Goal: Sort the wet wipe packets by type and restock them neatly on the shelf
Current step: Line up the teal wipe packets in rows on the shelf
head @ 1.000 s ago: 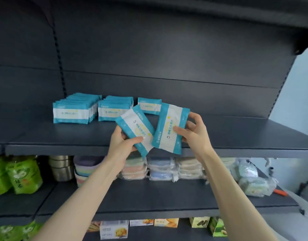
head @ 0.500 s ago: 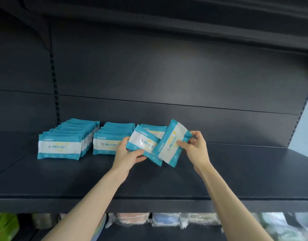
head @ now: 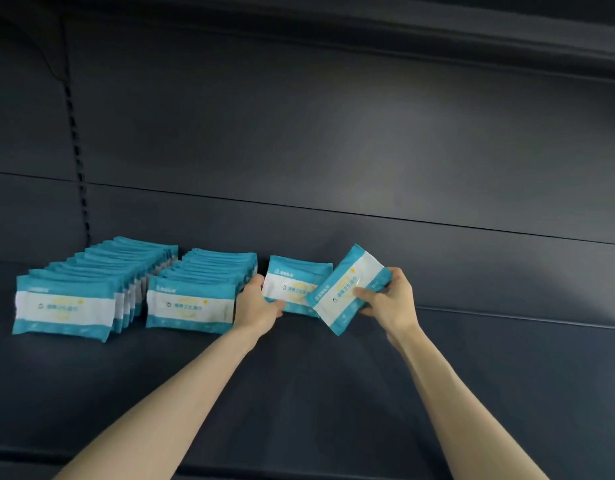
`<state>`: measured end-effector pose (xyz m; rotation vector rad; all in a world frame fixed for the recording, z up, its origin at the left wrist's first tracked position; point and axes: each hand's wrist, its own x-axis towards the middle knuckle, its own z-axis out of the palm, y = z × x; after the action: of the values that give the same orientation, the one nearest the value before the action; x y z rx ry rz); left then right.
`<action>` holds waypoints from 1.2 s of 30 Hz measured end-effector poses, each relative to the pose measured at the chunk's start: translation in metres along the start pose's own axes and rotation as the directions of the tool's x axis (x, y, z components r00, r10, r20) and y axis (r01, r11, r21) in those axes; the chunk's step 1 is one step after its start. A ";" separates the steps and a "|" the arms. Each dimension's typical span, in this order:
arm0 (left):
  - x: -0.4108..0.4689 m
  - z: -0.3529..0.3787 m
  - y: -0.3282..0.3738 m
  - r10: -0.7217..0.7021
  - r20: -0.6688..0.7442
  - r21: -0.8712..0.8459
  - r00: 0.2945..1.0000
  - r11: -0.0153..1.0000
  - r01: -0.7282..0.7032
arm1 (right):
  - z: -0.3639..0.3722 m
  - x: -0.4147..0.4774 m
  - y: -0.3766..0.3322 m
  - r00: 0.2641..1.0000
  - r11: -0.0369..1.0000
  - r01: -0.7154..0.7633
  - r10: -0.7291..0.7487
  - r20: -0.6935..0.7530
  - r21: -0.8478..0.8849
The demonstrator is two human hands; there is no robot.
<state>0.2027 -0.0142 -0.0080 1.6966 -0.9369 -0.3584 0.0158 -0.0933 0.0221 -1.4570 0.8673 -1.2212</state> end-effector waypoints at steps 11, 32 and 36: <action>0.034 0.029 -0.015 0.062 -0.057 0.322 0.996 0.946 -0.040 | 0.000 0.016 0.021 0.997 0.999 -0.044 0.043 -0.062 -0.012; 0.011 -0.010 0.008 0.225 0.193 0.308 0.955 0.910 -0.276 | 0.033 0.016 0.029 0.972 0.877 -0.067 0.165 0.167 -0.476; 0.017 -0.003 0.011 0.252 0.208 0.439 0.945 0.840 -0.320 | 0.041 0.027 0.038 0.980 0.811 -0.029 0.137 0.142 -0.584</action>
<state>0.2110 -0.0254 0.0066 1.9399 -1.4557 -0.0476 0.0648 -0.1174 -0.0075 -1.9545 1.2340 -0.7626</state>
